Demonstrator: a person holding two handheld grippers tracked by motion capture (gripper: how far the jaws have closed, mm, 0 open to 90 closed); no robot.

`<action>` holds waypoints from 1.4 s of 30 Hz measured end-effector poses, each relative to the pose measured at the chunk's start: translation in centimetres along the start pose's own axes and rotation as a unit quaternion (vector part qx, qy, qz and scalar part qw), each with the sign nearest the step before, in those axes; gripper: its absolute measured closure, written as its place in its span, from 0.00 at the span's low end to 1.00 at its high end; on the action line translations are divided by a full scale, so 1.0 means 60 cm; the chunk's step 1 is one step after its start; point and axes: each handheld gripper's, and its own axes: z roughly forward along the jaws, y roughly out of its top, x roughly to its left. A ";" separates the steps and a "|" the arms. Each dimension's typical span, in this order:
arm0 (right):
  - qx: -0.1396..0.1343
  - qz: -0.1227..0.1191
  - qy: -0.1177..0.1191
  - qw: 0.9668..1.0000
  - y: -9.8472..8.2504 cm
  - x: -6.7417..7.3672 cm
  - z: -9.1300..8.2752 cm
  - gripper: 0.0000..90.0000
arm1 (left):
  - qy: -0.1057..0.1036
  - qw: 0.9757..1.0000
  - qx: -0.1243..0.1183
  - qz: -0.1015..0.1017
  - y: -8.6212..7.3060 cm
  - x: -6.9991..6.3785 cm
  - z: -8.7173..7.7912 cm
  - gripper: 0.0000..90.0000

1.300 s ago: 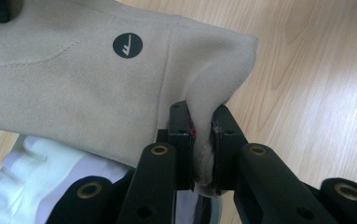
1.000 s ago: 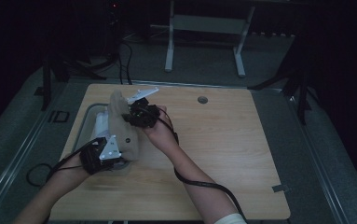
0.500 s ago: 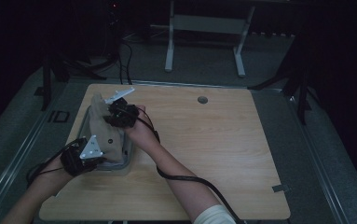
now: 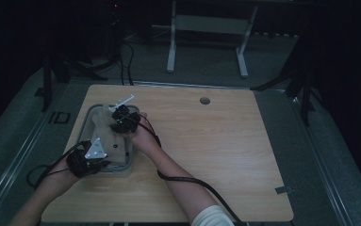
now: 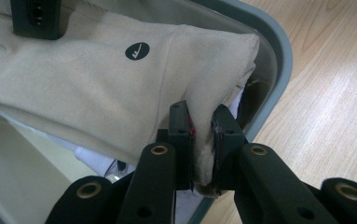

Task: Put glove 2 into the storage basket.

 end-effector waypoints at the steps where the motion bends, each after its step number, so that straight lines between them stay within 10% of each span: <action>1: 0.004 0.004 0.002 1.000 0.000 -0.001 0.003 0.86 | -0.001 1.000 0.004 0.000 0.001 0.001 0.002 0.90; 11: 0.009 0.018 0.011 1.000 -0.007 -0.016 0.001 0.70 | -0.015 1.000 0.002 -0.021 0.001 0.008 0.012 0.86; 20: -0.015 0.008 0.008 1.000 -0.004 -0.021 -0.046 0.40 | 0.000 0.998 -0.022 -0.061 0.001 0.024 -0.025 0.44; 30: -0.020 -0.018 0.018 0.999 -0.020 -0.018 -0.099 0.15 | 0.007 0.989 -0.097 -0.115 0.014 0.031 -0.056 0.16; 42: -0.019 -0.051 0.002 0.998 -0.081 -0.030 -0.145 0.16 | -0.017 0.986 -0.140 -0.086 0.068 -0.024 -0.023 0.16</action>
